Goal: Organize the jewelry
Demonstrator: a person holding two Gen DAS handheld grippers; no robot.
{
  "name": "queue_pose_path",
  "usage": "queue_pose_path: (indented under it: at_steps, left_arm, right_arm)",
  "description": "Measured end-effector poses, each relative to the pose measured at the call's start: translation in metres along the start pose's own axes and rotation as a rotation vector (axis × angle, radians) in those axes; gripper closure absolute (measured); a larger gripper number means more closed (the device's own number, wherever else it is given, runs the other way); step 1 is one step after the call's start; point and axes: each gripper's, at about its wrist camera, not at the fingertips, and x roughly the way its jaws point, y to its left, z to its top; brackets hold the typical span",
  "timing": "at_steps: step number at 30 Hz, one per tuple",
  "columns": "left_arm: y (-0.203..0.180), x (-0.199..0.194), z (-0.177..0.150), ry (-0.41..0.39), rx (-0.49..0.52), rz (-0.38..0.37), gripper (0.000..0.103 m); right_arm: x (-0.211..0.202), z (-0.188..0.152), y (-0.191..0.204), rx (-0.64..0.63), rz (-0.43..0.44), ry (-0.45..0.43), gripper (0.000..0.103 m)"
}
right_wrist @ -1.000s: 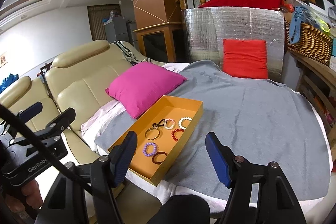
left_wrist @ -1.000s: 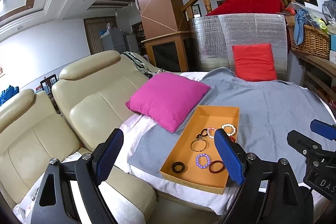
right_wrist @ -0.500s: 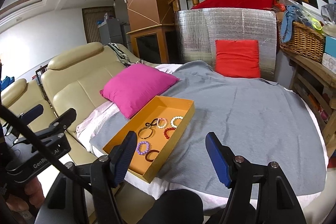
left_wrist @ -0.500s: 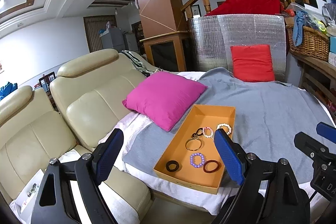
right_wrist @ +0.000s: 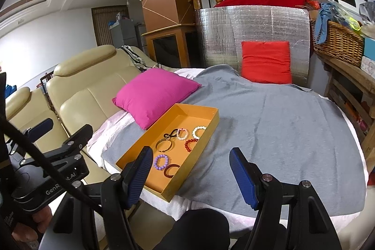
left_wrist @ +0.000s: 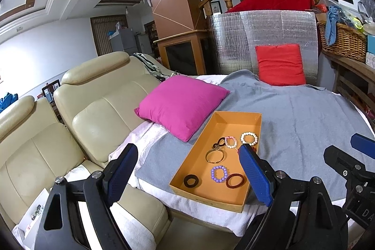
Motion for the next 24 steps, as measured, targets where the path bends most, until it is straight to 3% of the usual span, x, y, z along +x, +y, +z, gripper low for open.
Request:
queue_pose_path:
  at_steps: [24]
  left_arm:
    - [0.002,0.006,-0.003,0.013,-0.001,0.004,0.015]
  right_arm:
    - [0.011,-0.004,0.010,-0.020,0.012,0.024,0.032]
